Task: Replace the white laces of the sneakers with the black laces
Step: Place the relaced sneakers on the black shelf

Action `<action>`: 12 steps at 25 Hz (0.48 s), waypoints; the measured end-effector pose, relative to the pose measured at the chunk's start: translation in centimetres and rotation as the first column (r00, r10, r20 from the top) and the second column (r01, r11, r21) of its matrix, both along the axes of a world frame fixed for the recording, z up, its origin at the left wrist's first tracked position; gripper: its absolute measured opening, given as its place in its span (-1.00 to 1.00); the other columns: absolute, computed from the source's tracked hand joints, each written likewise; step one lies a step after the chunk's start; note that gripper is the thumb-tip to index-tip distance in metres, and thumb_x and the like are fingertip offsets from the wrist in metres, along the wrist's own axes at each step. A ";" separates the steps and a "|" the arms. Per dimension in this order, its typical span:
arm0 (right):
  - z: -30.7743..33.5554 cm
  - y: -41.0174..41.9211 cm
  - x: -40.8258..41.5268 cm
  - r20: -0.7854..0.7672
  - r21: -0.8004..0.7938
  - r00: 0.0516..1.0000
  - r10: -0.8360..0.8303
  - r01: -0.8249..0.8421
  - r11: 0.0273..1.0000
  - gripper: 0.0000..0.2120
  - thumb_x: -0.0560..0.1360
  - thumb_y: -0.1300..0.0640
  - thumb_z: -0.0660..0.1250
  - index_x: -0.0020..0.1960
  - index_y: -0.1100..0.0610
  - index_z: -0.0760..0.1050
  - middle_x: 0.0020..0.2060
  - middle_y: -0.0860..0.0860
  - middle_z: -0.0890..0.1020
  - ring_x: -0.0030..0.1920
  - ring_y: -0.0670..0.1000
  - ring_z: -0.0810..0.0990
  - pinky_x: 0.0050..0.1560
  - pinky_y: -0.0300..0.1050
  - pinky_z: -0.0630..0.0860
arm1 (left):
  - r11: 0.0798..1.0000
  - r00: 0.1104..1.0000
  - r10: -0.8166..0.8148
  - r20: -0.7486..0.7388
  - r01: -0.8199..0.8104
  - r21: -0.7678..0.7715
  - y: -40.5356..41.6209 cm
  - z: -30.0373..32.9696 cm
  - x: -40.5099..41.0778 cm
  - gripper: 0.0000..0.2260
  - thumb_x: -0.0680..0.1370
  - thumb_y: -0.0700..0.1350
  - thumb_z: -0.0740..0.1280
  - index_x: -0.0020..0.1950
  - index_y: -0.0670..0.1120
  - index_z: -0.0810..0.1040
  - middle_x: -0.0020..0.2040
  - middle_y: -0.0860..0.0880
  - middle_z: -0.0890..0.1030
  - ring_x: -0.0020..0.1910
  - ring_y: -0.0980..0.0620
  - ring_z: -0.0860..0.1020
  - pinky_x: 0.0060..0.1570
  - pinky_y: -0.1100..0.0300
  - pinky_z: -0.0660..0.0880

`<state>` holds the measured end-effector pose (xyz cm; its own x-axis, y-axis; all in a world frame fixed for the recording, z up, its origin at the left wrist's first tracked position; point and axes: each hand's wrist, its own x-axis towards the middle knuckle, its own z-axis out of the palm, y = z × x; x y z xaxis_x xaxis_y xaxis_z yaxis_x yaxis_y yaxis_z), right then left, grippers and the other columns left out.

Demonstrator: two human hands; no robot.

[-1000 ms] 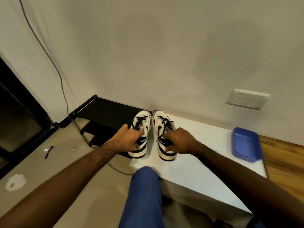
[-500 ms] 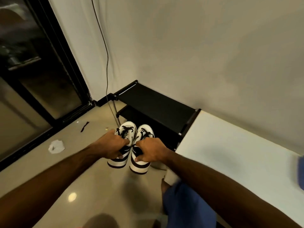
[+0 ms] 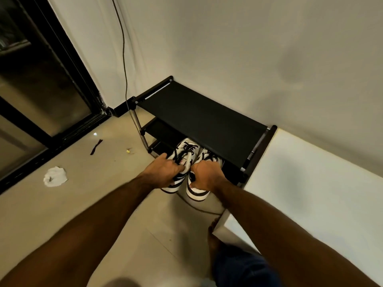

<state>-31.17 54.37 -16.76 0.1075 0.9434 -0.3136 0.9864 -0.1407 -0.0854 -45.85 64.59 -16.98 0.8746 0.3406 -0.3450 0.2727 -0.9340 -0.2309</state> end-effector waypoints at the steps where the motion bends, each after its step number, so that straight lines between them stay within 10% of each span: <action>1: -0.8 0.4 0.6 0.014 0.005 1.000 -0.012 0.012 1.000 -0.66 0.46 -0.11 0.42 0.12 0.07 0.56 0.07 0.05 0.66 0.13 0.14 0.62 0.04 -0.03 0.50 | 1.000 1.000 -0.005 -0.004 0.006 0.012 0.4 -1.2 1.0 -0.56 0.56 0.00 0.39 0.40 0.00 0.39 0.17 -0.02 0.64 0.19 -0.08 0.55 0.13 0.02 0.29; 12: -7.5 2.4 4.2 0.092 0.005 0.992 -0.081 0.080 0.997 -0.79 0.56 0.12 0.33 0.19 0.08 0.55 0.09 0.05 0.66 0.11 0.08 0.65 -0.02 -0.06 0.54 | 0.992 0.991 0.096 0.098 -0.088 -0.087 3.3 -9.1 7.9 -0.58 0.52 -0.13 0.45 0.36 -0.02 0.45 0.18 -0.06 0.62 0.22 -0.08 0.54 0.20 0.02 0.43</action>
